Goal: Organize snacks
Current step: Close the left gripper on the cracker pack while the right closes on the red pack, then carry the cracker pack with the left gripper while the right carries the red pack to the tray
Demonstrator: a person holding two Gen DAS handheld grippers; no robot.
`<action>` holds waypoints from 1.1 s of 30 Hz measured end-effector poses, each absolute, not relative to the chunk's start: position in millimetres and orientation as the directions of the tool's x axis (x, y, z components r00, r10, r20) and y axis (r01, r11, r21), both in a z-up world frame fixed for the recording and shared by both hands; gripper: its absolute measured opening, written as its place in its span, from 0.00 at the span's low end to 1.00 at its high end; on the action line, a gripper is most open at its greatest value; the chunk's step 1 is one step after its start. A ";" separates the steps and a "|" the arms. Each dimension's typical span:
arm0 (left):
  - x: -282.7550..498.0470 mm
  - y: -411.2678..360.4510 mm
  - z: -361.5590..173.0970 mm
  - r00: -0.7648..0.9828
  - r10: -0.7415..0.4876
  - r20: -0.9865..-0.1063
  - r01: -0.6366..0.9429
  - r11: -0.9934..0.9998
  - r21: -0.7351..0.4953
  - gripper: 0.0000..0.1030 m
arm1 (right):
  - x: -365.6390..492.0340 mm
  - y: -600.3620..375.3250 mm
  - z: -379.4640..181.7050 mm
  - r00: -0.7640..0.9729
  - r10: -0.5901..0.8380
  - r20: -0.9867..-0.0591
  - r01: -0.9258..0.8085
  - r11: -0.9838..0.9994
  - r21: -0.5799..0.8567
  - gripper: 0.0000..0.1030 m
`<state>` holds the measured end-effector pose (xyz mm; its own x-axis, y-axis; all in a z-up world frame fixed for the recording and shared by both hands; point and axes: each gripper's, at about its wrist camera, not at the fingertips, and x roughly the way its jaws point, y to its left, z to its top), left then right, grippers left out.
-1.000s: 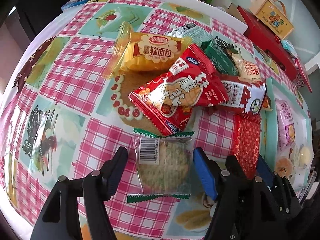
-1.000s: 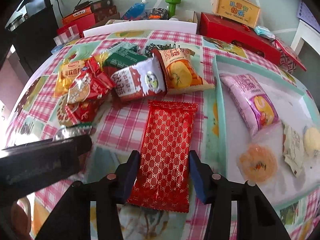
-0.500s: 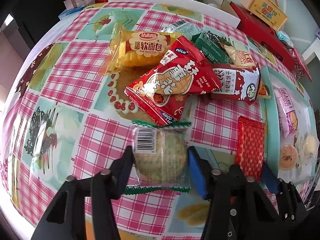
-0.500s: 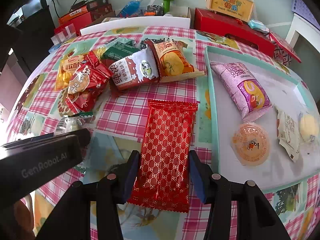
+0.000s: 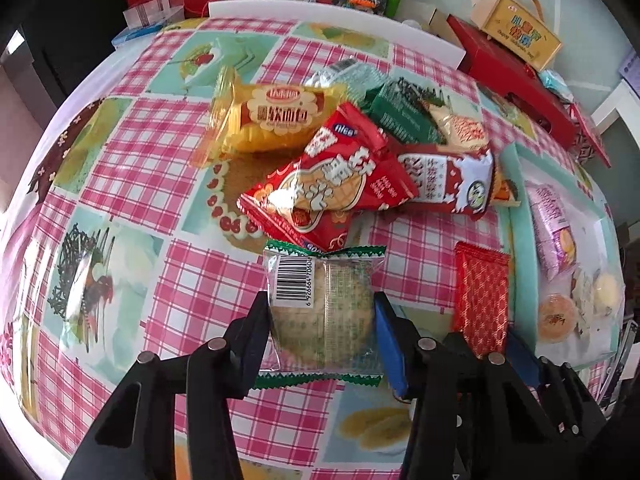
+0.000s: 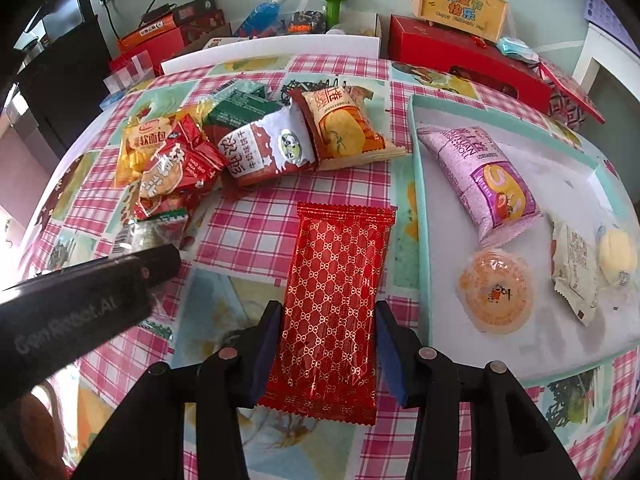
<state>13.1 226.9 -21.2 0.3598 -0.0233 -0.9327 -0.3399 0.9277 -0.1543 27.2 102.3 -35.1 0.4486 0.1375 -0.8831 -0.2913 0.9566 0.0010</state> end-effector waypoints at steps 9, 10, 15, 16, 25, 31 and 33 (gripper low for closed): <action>12.3 239.6 -4.1 0.420 -0.019 -0.908 -0.336 0.926 -0.175 0.50 | 21.7 92.8 -14.3 0.495 0.176 -0.851 -0.267 0.963 0.043 0.47; 10.8 240.6 0.5 0.433 -0.019 -0.901 -0.334 0.925 -0.180 0.50 | 20.7 91.7 -10.3 0.505 0.180 -0.844 -0.265 0.963 0.047 0.47; 4.0 242.6 20.7 0.491 -0.012 -0.871 -0.330 0.923 -0.199 0.50 | 12.1 83.1 13.1 0.559 0.221 -0.799 -0.268 0.960 0.078 0.47; 5.0 241.9 22.2 0.497 -0.009 -0.868 -0.331 0.922 -0.199 0.50 | 11.1 82.0 16.2 0.567 0.228 -0.791 -0.269 0.960 0.083 0.47; 4.1 241.2 32.2 0.520 0.010 -0.854 -0.336 0.922 -0.194 0.50 | 12.3 73.2 25.9 0.591 0.246 -0.768 -0.250 0.961 0.115 0.47; 6.2 236.8 36.3 0.529 0.012 -0.848 -0.323 0.927 -0.188 0.50 | 21.6 61.9 28.4 0.603 0.225 -0.765 -0.217 0.969 0.114 0.47; 8.7 231.7 38.7 0.532 0.010 -0.847 -0.308 0.934 -0.183 0.50 | 27.3 51.0 31.6 0.620 0.203 -0.758 -0.184 0.977 0.111 0.47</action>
